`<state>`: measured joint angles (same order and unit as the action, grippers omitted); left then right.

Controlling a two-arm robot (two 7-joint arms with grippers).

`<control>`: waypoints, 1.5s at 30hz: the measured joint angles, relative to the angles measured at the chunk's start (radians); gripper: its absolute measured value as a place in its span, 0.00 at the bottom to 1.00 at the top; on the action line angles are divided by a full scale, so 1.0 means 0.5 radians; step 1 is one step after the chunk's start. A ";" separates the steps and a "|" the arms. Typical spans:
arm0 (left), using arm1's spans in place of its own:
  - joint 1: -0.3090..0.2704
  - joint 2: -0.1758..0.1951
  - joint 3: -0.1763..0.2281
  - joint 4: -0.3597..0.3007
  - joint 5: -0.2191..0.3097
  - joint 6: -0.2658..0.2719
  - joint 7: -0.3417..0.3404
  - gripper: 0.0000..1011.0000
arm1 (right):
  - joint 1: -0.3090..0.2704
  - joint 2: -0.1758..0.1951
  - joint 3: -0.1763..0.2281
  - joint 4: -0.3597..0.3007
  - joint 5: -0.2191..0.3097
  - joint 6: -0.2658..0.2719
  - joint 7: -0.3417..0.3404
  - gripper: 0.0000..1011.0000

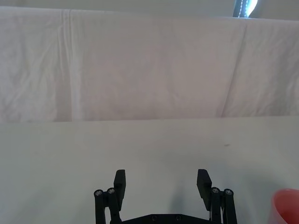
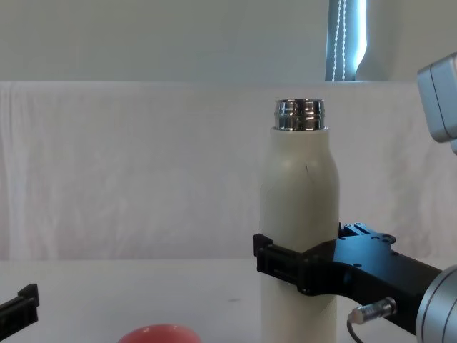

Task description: Grasp the thermos with one hand and pour water into the cup lid.

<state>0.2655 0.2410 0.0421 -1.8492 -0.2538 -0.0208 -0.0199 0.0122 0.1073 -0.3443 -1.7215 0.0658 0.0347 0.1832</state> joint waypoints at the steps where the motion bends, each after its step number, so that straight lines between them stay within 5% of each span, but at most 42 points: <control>1: 0.000 0.000 0.000 0.000 0.000 0.000 0.000 0.99 | 0.000 0.000 0.000 0.000 0.000 0.000 0.000 0.95; 24: 0.000 0.000 0.000 0.000 0.000 0.000 0.000 0.99 | 0.003 0.018 -0.004 0.000 -0.010 -0.002 0.017 0.95; 30: 0.000 0.000 0.000 0.000 0.000 0.000 0.000 0.99 | 0.025 0.111 -0.060 -0.026 -0.181 -0.002 0.024 0.95; 37: 0.000 0.000 0.000 0.000 0.000 0.000 0.000 0.99 | 0.056 0.211 -0.157 -0.043 -0.502 -0.005 0.000 0.95; 45: 0.000 0.000 0.000 0.000 0.000 0.000 0.000 0.99 | 0.080 0.254 -0.238 -0.044 -0.818 0.001 -0.047 0.95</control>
<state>0.2655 0.2410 0.0422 -1.8492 -0.2538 -0.0208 -0.0199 0.0522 0.2345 -0.4632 -1.7435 -0.3431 0.0352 0.1596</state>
